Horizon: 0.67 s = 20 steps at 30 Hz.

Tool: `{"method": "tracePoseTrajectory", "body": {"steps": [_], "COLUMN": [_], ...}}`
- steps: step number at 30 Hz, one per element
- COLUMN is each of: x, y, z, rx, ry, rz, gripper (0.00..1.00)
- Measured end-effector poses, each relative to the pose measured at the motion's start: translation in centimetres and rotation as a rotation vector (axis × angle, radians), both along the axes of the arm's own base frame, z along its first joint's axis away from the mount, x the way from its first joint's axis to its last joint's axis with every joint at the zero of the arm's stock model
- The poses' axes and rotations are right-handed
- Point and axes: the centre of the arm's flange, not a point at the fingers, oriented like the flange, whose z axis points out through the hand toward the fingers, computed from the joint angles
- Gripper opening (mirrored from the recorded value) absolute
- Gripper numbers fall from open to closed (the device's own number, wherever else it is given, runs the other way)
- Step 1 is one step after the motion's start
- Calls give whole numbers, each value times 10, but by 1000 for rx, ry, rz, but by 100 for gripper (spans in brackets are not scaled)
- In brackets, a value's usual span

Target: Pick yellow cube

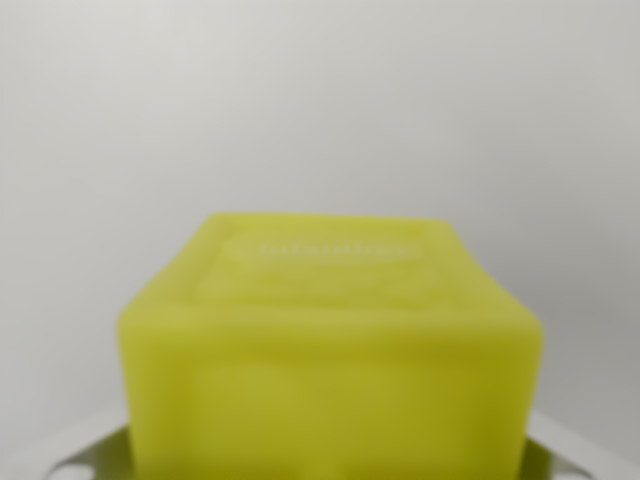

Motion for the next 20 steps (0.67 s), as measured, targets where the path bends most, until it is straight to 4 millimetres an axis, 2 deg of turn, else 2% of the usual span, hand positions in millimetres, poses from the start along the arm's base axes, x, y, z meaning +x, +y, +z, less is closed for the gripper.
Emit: {"method": "tracePoseTrajectory", "body": {"steps": [10,20], "x": [0,0], "y": [0,0], "z": [24,27], "rx": [0,0], "ry": [0,0], "rz": [0,0], "gripper": [0,0]}}
